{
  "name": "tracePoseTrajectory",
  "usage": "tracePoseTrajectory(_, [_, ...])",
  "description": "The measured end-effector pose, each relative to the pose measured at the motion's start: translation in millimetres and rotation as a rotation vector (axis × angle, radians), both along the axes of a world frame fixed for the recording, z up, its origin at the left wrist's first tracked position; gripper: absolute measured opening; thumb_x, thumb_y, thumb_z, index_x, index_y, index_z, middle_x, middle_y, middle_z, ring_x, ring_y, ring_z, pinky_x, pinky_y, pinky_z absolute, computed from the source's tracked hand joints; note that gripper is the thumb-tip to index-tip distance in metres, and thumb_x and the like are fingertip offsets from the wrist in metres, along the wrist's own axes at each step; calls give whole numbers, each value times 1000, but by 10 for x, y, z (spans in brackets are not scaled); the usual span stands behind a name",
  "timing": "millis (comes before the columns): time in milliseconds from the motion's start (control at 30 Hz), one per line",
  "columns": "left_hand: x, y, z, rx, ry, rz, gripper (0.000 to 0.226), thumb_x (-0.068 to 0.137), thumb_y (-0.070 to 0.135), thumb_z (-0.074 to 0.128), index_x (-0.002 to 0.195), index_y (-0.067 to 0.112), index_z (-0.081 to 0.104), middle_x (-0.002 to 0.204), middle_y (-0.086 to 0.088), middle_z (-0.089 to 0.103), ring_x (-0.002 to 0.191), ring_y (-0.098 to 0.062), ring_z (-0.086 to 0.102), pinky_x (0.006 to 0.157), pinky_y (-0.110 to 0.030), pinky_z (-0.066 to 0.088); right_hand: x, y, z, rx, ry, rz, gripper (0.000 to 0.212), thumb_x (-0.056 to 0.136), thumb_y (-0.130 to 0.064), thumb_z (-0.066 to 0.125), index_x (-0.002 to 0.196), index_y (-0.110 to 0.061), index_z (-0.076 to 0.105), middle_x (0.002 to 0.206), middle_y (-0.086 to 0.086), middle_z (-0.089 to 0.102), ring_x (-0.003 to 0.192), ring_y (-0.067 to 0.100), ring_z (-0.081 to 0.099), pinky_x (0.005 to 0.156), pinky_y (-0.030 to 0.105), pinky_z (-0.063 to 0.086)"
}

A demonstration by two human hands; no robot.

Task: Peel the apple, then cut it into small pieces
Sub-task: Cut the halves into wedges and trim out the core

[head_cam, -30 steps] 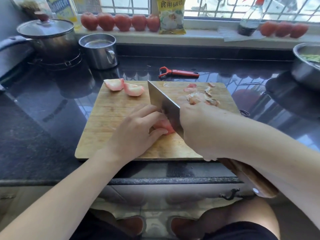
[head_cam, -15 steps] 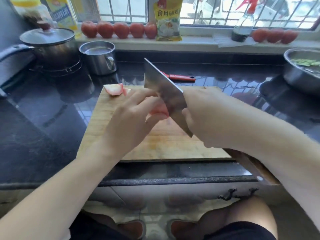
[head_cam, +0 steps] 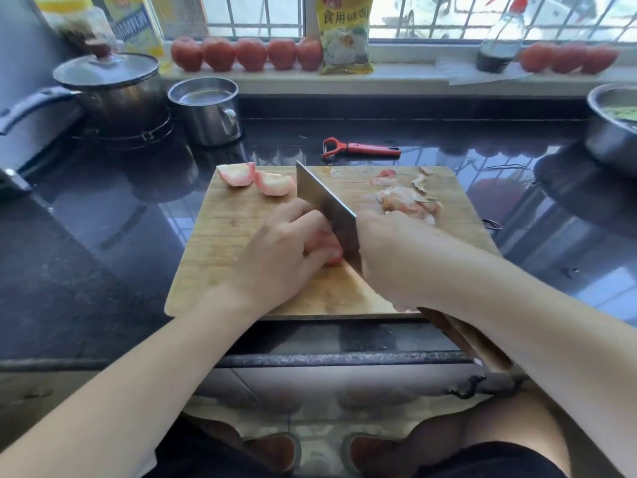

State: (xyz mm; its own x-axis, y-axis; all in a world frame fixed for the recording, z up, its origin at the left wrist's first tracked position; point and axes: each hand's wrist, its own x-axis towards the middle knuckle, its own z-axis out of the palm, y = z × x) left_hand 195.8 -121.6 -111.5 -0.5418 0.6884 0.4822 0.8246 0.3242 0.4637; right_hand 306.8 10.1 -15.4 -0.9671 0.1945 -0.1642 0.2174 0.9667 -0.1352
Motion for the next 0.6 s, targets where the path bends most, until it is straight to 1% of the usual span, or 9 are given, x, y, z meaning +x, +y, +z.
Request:
tracePoseTrajectory(33, [33, -3, -4, -23, -27, 29, 26, 83, 26, 84, 99, 13, 69, 112, -1, 60, 102, -16, 54, 87, -13, 41, 12, 18, 24, -16, 6, -6, 14, 94, -21, 56, 106, -14, 51, 105, 11, 61, 92, 32, 63, 73, 37, 52])
tracePoseTrajectory(100, [70, -3, -5, -17, -26, 63, 29, 80, 28, 84, 100, 15, 67, 113, 1, 59, 100, -15, 54, 84, -7, 36, 46, 38, 76, -6, -62, -49, 18, 94, -14, 57, 109, -15, 47, 106, 9, 55, 85, 31, 57, 67, 35, 49])
tracePoseTrajectory(200, [77, 14, 43, 39, 41, 85, 28, 79, 25, 84, 99, 12, 70, 111, -1, 61, 103, -18, 57, 88, -15, 40, 23, 13, 194, 59, -126, -154, 33, 89, -6, 64, 106, -16, 38, 101, 9, 48, 66, 24, 44, 51, 31, 38])
tracePoseTrajectory(267, [70, 19, 61, 18, 20, 63, 27, 79, 27, 85, 98, 14, 69, 113, 0, 61, 103, -16, 55, 88, -25, 47, 10, -19, 200, 91, -137, -109, 34, 90, -9, 63, 106, -15, 34, 108, 10, 52, 69, 23, 48, 54, 30, 37])
tracePoseTrajectory(300, [76, 12, 62, -9, -15, 53, 27, 80, 30, 83, 97, 16, 68, 113, 2, 59, 101, -14, 54, 86, -27, 48, 24, -41, 174, 80, -143, -91, 33, 92, -10, 61, 107, -15, 33, 106, 9, 54, 70, 22, 49, 56, 30, 37])
tracePoseTrajectory(367, [108, -19, 44, -31, -75, 47, 26, 80, 35, 77, 96, 18, 65, 112, 4, 57, 96, -10, 51, 81, -27, 48, 52, -85, 92, -18, -92, -106, 27, 94, -10, 53, 102, -17, 28, 85, 4, 47, 62, 16, 38, 55, 31, 32])
tracePoseTrajectory(433, [126, -22, 40, -29, -89, 53, 26, 78, 37, 71, 94, 18, 64, 112, 4, 57, 95, -10, 49, 79, -27, 47, 16, -118, 66, -30, -69, -123, 27, 94, -9, 52, 99, -18, 28, 75, 0, 34, 59, 14, 29, 55, 32, 30])
tracePoseTrajectory(533, [139, 6, 44, -46, -94, 71, 26, 80, 36, 74, 97, 20, 62, 116, 6, 55, 98, -10, 50, 81, -32, 50, -115, -119, 111, 16, -157, -151, 46, 82, 0, 71, 101, -16, 32, 76, 5, 39, 58, 20, 38, 54, 33, 38])
tracePoseTrajectory(600, [152, 18, 46, -61, -101, 94, 27, 82, 31, 79, 98, 22, 59, 117, 8, 52, 102, -12, 50, 83, -37, 52, -135, -109, 111, 33, -189, -152, 54, 76, 3, 78, 110, -12, 39, 84, 8, 47, 62, 25, 45, 56, 37, 43])
